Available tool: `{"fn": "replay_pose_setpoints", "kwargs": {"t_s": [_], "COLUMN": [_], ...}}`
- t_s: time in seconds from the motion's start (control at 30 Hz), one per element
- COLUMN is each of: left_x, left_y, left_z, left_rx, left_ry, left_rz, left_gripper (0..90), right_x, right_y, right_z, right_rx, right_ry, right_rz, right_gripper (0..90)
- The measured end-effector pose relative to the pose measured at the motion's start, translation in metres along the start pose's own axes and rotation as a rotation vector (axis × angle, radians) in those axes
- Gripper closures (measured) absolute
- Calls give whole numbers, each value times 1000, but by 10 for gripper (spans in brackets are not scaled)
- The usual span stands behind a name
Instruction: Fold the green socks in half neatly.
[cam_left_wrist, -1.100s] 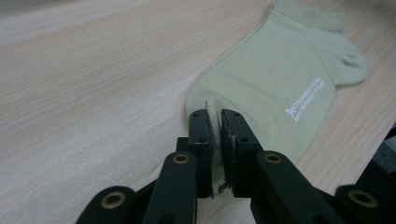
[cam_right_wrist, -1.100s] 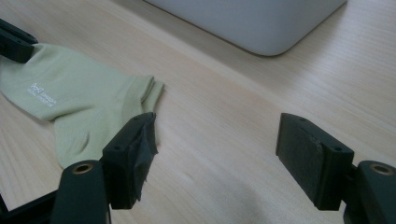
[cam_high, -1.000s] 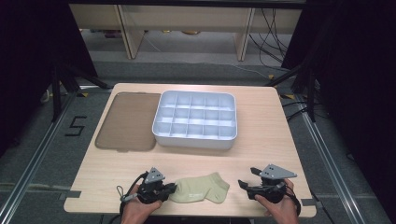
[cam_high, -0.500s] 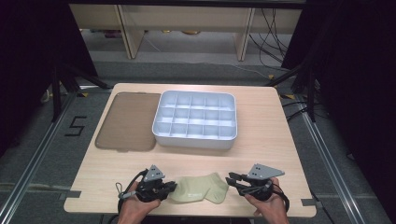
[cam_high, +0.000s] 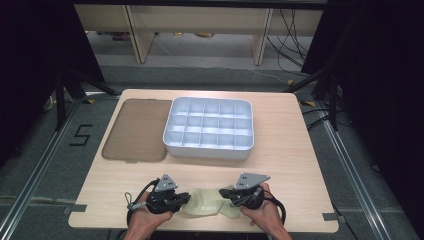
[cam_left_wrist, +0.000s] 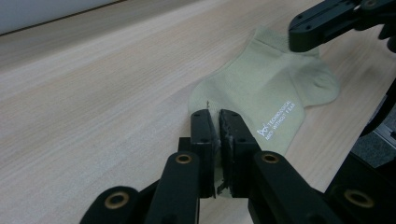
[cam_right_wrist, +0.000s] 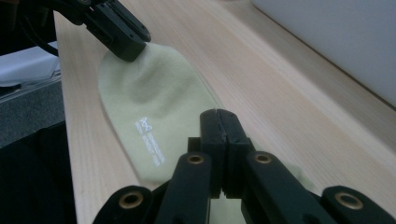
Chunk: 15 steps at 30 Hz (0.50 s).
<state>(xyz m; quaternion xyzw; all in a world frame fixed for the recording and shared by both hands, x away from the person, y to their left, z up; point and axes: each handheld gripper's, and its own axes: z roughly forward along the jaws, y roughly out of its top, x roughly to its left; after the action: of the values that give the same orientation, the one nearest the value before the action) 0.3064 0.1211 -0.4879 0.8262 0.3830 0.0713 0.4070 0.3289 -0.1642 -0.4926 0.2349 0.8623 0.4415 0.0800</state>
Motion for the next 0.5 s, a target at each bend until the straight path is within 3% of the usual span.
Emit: {"fn": "replay_pose_setpoints", "kwargs": {"t_s": [0.03,0.37,0.4,0.5], "left_x": [2,8,10,12], "left_y": [1,3,4,4], "left_z": [1,3,2,0], "left_rx": [11,17,12,4], "left_ry": [-10,-7,4,4], "left_rz": [-2,-4,-8,-17], "left_gripper": [840,840,840,841], "right_x": [-1,-7,-7,-9], "right_y": [5,20,21,20], "right_z": [10,44,46,56], "right_rx": [16,68,85,127], "right_ry": [8,-12,-5,-6], "right_rz": [-14,-21,-3,-25], "right_gripper": [900,900,900,900]}}
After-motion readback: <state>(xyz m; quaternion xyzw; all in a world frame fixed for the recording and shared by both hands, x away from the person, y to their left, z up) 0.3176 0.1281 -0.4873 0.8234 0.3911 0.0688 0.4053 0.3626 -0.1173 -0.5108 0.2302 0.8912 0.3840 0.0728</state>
